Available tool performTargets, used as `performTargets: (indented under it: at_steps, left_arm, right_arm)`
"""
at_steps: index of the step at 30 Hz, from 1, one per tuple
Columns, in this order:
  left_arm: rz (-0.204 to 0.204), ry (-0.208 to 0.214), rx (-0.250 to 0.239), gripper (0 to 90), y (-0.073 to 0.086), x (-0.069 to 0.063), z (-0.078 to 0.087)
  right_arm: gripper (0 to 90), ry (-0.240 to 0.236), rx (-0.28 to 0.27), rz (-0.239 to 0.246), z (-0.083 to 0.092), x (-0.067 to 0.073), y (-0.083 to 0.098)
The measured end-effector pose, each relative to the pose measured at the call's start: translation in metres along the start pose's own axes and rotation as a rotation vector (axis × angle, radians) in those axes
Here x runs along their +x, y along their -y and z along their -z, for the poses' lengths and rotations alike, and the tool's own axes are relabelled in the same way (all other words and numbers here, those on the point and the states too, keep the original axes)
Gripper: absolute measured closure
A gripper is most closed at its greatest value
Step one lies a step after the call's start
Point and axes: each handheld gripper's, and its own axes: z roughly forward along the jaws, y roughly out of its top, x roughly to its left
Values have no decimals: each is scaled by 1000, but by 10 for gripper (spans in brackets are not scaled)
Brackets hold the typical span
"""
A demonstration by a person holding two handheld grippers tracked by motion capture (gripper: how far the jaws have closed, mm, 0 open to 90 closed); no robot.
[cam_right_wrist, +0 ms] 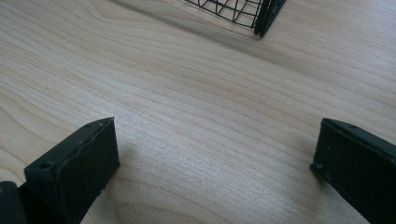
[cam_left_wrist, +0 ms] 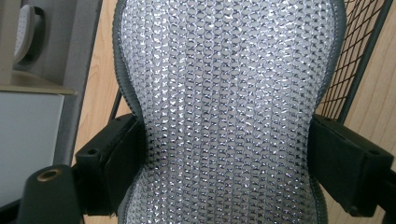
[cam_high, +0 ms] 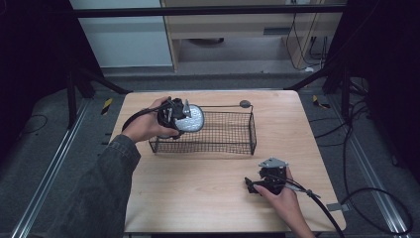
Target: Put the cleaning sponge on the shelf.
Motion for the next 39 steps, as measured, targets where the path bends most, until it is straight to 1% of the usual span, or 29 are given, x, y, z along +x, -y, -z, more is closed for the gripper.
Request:
performTargets:
  at_steps: [4, 5, 11, 13, 14, 17, 19, 23, 25, 27, 29, 31, 32, 33, 34, 36, 39]
  left_arm:
    - [-9, 4, 2, 140, -1, -1, -3]
    - [-4, 7, -2, 140, -1, 0, -4]
    - [-6, 12, 3, 139, 1, 1, -8]
    - [10, 18, -2, 138, 2, 2, -9]
    - [4, 24, 0, 137, 2, 3, -12]
    - [0, 25, 1, 136, 2, 3, -14]
    - [0, 23, 0, 135, 3, 4, -17]
    - [13, 33, -14, 134, 4, 8, -19]
    - [9, 37, -5, 133, 5, 9, -22]
    - [6, 33, -6, 131, 5, 10, -23]
    - [18, 36, -11, 127, 7, 11, -23]
    - [28, 52, -14, 115, 7, 12, -24]
    - [26, 54, -13, 107, 7, 12, -24]
    - [25, 47, -14, 100, 7, 12, -24]
    - [32, 46, -14, 92, 7, 12, -24]
    - [46, 56, -24, 69, 8, 12, -24]
    - [53, 59, -15, 56, 8, 12, -26]
  right_arm:
    - [4, 0, 0, 0, 0, 0, 0]
    - [4, 0, 0, 0, 0, 0, 0]
    - [4, 0, 0, 0, 0, 0, 0]
    - [4, 0, 0, 0, 0, 0, 0]
    - [4, 0, 0, 0, 0, 0, 0]
    - [4, 0, 0, -1, 0, 0, 0]
    - [4, 1, 0, -1, 0, 0, 0]
    - [4, 2, 1, 0, 0, 0, 0]
    - [4, 1, 1, -3, 0, 0, 0]
    - [4, 2, 1, -2, 0, 0, 0]
    - [4, 2, 1, -2, 0, 0, 0]
    - [4, 2, 1, -1, 0, 0, 0]
    - [4, 3, 1, -1, 0, 0, 0]
    - [4, 3, 1, -1, 0, 0, 0]
    - [4, 3, 1, -1, 0, 0, 0]
    - [4, 3, 1, -2, 1, 0, 0]
    - [4, 3, -1, -1, 0, 0, 1]
